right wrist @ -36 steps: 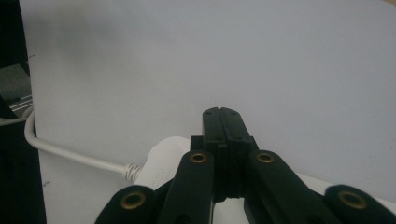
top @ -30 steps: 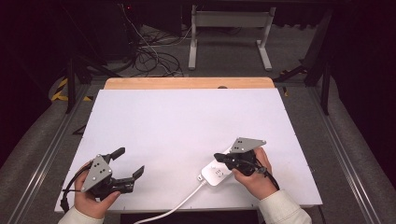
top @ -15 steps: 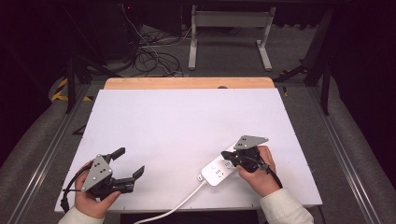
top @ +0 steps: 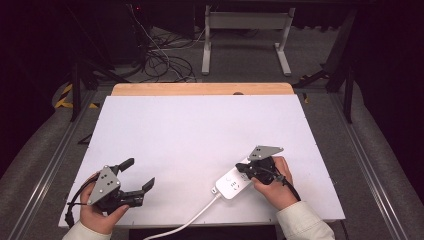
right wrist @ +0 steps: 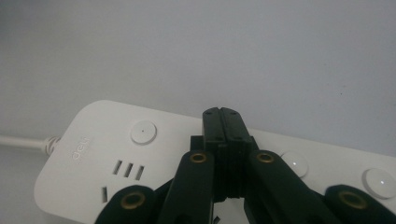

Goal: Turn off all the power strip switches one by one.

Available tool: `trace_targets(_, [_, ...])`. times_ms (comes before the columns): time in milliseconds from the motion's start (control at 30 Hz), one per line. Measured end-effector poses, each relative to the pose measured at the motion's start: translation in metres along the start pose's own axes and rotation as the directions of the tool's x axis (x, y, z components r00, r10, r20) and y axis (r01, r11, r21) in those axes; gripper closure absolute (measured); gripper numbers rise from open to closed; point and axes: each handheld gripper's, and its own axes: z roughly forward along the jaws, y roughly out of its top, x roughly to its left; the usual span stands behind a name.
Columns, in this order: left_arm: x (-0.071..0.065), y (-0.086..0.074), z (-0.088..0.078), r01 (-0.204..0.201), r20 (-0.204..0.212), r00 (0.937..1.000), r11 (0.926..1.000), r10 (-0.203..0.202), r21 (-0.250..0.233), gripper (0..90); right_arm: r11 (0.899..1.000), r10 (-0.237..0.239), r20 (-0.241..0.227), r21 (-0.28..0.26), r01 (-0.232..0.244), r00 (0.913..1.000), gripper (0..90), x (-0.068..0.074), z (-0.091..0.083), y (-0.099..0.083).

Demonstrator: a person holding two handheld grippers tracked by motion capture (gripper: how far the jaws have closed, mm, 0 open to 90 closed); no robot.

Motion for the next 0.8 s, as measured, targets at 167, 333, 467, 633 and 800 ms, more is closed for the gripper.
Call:
trace_targets(167, [-0.0001, 0.0, -0.0001, 0.001, 0.0, 1.0, 1.0, -0.001, 0.0, 13.6, 1.0, 0.003, -0.003, 0.012, -0.003, 1.0, 90.0, -0.0004, 0.0015, -0.0004])
trace_targets(333, [-0.0002, 0.0001, 0.0, 0.001, 0.001, 1.0, 1.0, -0.001, -0.003, 13.6, 1.0, 0.016, -0.012, 0.014, -0.015, 0.9998, 90.0, -0.0017, 0.0021, -0.0009])
trace_targets(467, [-0.0005, 0.0002, -0.0001, -0.001, 0.002, 1.0, 1.0, 0.001, 0.001, 13.6, 1.0, 0.026, -0.015, 0.014, -0.025, 0.9996, 90.0, -0.0024, 0.0023, -0.0008])
trace_targets(633, [-0.0004, 0.0003, 0.0, 0.001, 0.002, 1.0, 1.0, -0.001, -0.003, 13.6, 0.999, 0.022, -0.003, 0.025, -0.022, 0.9997, 90.0, -0.0009, 0.0025, 0.0006])
trace_targets(800, [-0.0001, 0.0008, -0.0007, -0.007, 0.002, 1.0, 1.0, 0.007, 0.0, 13.6, 0.999, 0.017, 0.013, 0.033, -0.017, 0.9998, 90.0, 0.0015, 0.0024, 0.0011])
